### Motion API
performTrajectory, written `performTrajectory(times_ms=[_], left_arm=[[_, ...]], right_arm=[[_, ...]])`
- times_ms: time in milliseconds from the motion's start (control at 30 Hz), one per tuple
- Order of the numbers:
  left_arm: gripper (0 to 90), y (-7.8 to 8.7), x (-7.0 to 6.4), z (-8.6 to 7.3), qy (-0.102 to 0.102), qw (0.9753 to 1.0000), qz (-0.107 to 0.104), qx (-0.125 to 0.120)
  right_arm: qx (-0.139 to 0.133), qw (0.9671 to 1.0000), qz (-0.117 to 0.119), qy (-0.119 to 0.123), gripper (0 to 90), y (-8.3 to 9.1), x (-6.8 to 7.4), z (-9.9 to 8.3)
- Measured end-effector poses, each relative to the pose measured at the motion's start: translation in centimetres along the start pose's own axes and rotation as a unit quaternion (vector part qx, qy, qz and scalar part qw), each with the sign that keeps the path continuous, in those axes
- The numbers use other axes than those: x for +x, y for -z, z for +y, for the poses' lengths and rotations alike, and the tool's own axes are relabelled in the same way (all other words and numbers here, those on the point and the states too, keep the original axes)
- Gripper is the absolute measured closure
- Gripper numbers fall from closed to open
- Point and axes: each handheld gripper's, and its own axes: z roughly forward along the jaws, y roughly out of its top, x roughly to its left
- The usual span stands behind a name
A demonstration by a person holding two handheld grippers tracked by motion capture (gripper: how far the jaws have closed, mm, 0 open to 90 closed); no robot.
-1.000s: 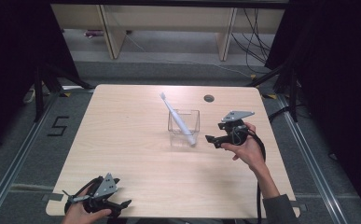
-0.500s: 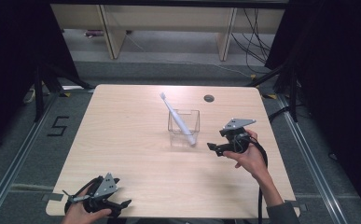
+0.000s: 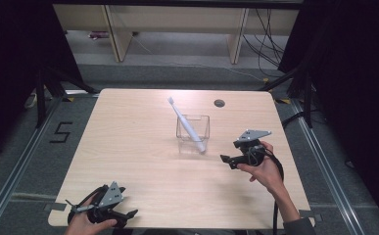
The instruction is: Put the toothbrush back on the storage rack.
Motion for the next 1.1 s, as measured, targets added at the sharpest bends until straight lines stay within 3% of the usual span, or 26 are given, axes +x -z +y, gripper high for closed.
performTrajectory(times_ms=[100,133,467,567,633,800,900,1100], left_arm=[[15.5,0.0,0.0,0.0,-0.004,1.0,0.0,-0.002],[15.5,0.0,-0.1,0.0,0.001,1.0,-0.002,-0.005],[15.5,0.1,0.0,0.0,-0.001,1.0,0.003,0.001],[15.5,0.1,-0.1,0.0,0.002,1.0,-0.004,-0.005],[15.5,0.0,-0.1,0.0,-0.001,1.0,-0.002,-0.004],[15.5,0.1,0.0,0.0,0.0,1.0,0.002,0.0],[15.5,0.1,-0.2,0.0,-0.001,1.0,-0.002,-0.004],[15.5,0.0,-0.2,0.0,0.0,1.0,-0.002,-0.004]], right_arm=[[-0.002,1.0,0.002,-0.004,24.3,-0.1,0.1,-0.3],[-0.004,1.0,0.002,0.006,24.3,-0.1,-0.1,-0.4],[0.008,0.9999,-0.002,-0.012,23.9,-0.1,0.4,-1.8],[0.01,0.9999,-0.004,0.002,23.9,-0.3,0.3,-2.4],[0.014,0.9998,-0.003,-0.015,23.9,-0.4,0.7,-3.0],[0.017,0.9998,-0.003,-0.009,24.0,-0.3,0.6,-3.4],[0.016,0.9996,-0.009,-0.02,24.0,-0.2,0.9,-4.1],[0.02,0.9996,-0.008,-0.02,23.8,0.1,0.9,-5.0]])
